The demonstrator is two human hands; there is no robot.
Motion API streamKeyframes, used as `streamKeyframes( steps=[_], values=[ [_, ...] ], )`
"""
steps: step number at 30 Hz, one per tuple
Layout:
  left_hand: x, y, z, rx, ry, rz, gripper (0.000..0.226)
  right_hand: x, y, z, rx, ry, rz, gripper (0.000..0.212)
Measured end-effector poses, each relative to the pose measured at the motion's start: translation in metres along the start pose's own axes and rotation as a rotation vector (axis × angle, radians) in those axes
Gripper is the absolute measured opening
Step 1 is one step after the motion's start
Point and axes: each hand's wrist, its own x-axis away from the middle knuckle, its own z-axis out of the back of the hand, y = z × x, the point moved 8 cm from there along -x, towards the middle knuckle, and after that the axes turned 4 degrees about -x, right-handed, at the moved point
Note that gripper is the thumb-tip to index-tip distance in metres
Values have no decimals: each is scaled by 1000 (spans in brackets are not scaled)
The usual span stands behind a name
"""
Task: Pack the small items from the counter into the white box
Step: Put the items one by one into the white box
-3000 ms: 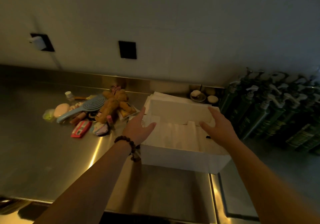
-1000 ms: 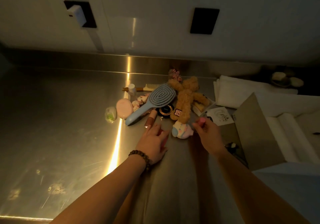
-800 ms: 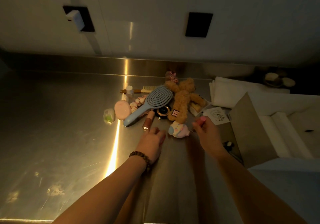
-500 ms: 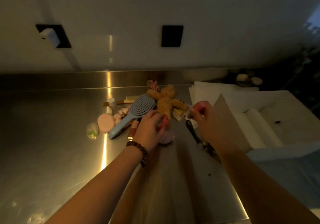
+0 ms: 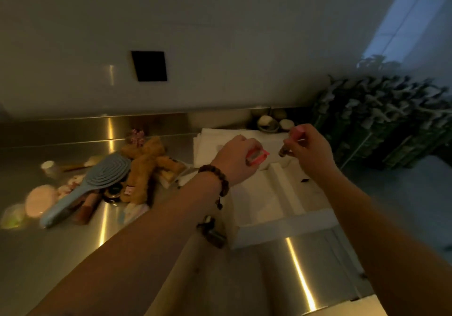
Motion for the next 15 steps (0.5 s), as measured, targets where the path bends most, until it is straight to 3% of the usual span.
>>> streamKeyframes(
  steps=[5, 11, 15],
  values=[
    [-44, -7, -83, -148, -235, 153, 27, -27, 37, 30, -4, -69, 39, 18],
    [-63, -13, -135, -339, -459, 97, 17, -45, 62, 28, 30, -215, 31, 8],
    [-62, -25, -149, -373, -499, 181, 32, -50, 76, 22, 53, -256, 21, 12]
  ],
)
